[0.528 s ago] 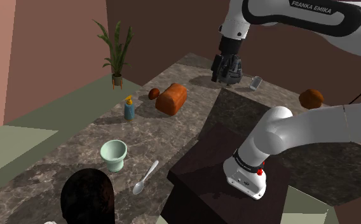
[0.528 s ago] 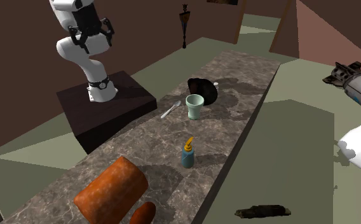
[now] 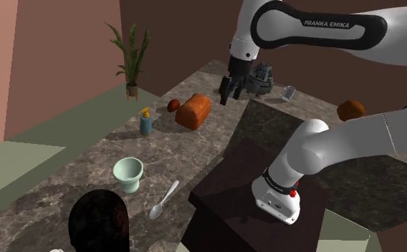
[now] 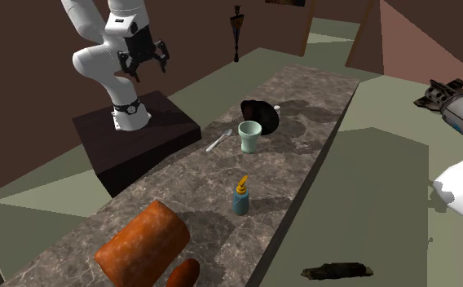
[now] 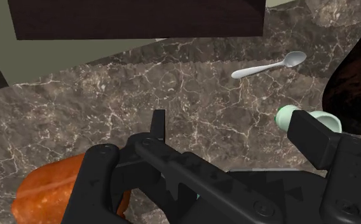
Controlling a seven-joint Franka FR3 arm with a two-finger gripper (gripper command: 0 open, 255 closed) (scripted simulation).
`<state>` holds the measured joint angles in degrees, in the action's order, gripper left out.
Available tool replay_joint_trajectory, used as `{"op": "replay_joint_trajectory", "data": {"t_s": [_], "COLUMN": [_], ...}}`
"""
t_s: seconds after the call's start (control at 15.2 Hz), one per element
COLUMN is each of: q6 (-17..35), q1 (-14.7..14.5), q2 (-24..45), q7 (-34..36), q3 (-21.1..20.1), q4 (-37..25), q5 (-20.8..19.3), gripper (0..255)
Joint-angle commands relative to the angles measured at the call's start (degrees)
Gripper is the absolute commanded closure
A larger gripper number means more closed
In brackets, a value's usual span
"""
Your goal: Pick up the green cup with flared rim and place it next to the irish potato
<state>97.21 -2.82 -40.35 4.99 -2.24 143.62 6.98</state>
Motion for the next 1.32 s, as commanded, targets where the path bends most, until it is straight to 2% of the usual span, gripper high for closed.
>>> {"op": "replay_joint_trajectory", "data": {"t_s": [0.0, 0.33, 0.73, 0.99, 1.25], "q6": [3.64, 12.94, 23.87, 30.56, 36.44], "q1": [-0.77, -2.69, -4.48, -5.31, -6.10], "q2": [2.22, 9.22, 20.13, 28.50, 37.42], "q7": [1.69, 5.76, 10.73, 14.47, 18.90], "q3": [-1.68, -6.01, -10.96, -13.93, -16.30], "q4": [0.93, 2.18, 0.85, -1.71, -5.51], "q5": [1.39, 4.43, 6.53, 6.36, 4.45], "gripper": [0, 0, 0, 0, 0]}}
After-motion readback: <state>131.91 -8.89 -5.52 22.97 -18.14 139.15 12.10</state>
